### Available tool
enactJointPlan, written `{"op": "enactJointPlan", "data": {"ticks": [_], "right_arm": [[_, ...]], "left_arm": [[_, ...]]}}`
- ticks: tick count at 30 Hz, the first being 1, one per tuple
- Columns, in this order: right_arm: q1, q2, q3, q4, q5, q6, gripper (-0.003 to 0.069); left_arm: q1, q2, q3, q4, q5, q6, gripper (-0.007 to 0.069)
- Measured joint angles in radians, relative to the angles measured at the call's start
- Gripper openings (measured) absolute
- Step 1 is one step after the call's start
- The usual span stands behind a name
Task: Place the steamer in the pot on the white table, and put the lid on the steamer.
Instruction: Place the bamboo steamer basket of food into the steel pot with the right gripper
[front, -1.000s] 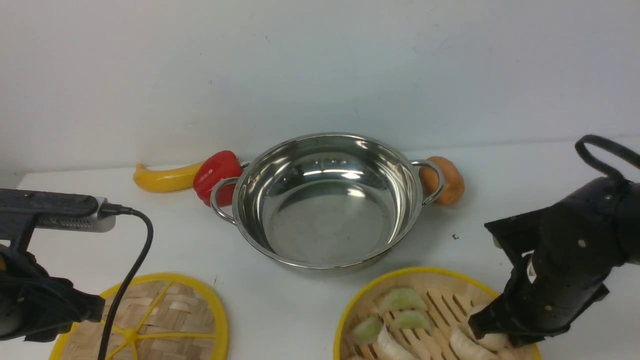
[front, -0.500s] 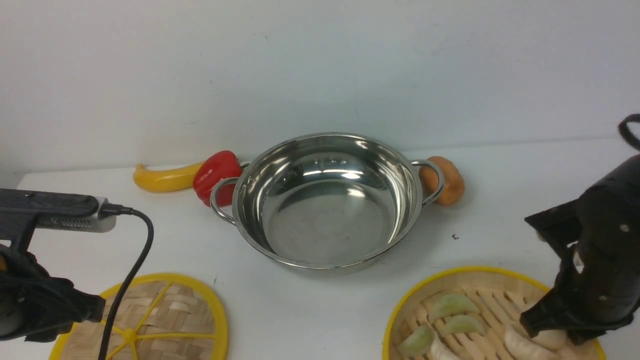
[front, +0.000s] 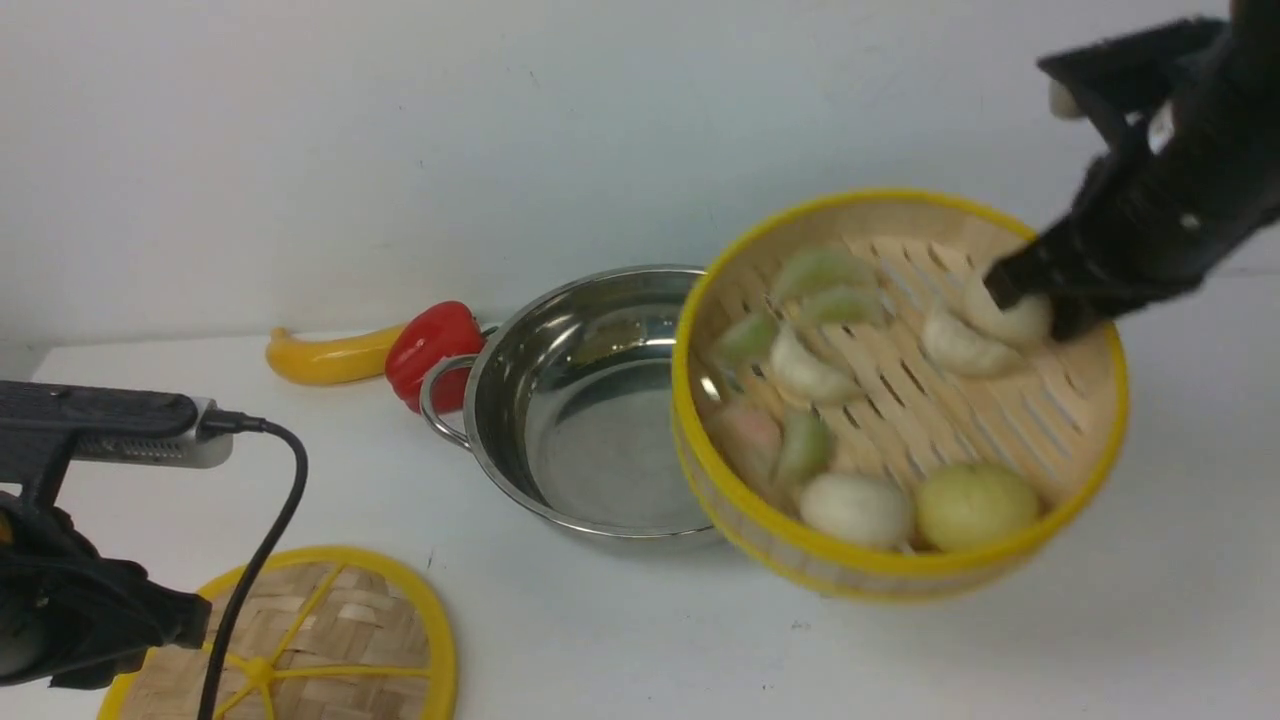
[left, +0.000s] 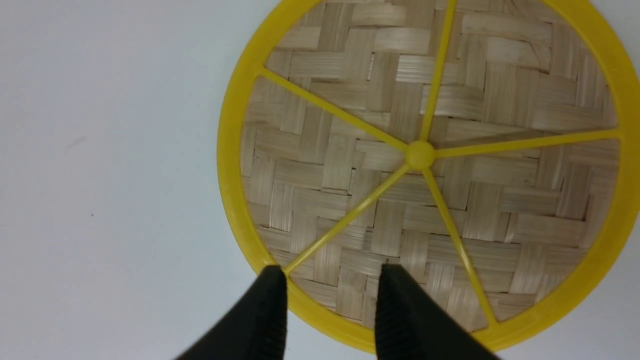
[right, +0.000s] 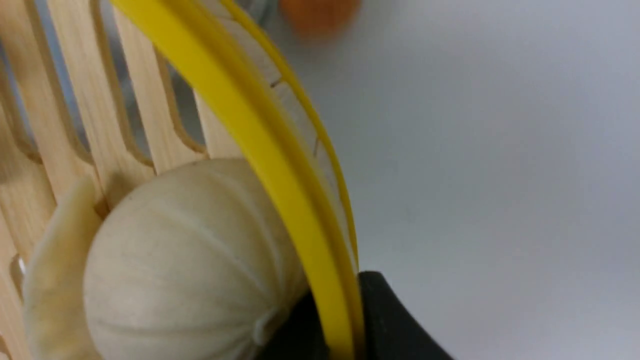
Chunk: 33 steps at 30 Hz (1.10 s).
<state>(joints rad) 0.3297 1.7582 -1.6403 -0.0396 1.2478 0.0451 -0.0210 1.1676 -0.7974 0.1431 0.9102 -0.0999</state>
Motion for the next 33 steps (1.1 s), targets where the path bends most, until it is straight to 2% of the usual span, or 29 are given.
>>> {"op": "enactJointPlan", "data": {"ticks": [4,8,13,24,33], "right_arm": [[0.021,0.146,-0.198,0.020,-0.003,-0.009,0.0052],[0.088,0.340,-0.441,0.021,-0.001,-0.019,0.0052],[0.143,0.476,-0.608,0.030,-0.001,-0.019,0.0052],[0.148,0.631,-0.676,-0.037,0.008,-0.026,0.0052],[0.137,0.658,-0.684,-0.024,0.008,-0.045,0.0052]], "left_arm": [[0.000,0.000,0.000,-0.012,0.011,0.000,0.0241],[0.000,0.000,0.000,-0.036,0.011,0.000,0.0241],[0.000,0.000,0.000,-0.041,0.011,0.001,0.0241],[0.000,0.000,0.000,-0.058,0.011,0.001,0.0241],[0.000,0.000,0.000,-0.061,0.011,0.001,0.0241]]}}
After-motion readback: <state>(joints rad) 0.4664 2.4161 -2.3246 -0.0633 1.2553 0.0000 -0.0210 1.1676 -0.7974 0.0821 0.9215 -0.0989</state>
